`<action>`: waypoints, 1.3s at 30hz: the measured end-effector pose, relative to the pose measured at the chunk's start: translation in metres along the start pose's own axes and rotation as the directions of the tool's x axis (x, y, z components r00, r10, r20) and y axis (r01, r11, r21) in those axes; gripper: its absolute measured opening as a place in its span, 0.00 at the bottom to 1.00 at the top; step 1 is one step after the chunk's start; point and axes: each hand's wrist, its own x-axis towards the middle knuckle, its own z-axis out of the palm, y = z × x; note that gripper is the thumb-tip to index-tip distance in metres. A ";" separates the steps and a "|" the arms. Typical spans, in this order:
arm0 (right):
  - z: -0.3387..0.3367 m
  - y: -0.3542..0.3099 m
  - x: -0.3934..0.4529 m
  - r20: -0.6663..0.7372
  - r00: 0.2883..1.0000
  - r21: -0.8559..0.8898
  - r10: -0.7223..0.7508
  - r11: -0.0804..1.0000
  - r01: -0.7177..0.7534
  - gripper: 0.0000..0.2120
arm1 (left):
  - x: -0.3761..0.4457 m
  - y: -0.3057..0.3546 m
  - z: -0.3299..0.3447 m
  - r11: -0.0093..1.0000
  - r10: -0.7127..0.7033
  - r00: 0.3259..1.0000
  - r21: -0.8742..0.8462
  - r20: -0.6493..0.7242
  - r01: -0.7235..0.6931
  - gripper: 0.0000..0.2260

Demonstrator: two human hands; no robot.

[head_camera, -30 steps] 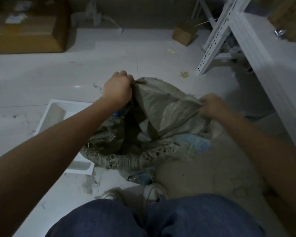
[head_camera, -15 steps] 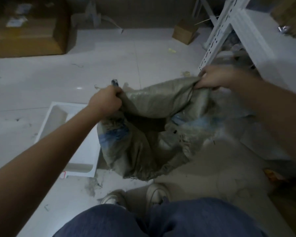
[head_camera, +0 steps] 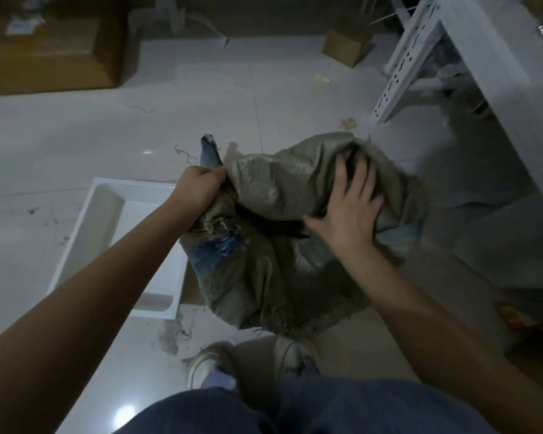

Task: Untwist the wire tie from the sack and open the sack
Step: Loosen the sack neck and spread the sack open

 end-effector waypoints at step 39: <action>0.041 0.051 0.100 0.904 0.384 0.428 -0.189 0.406 -0.808 0.09 | 0.020 -0.017 0.096 0.233 0.430 0.756 0.748 0.494 -0.621 0.37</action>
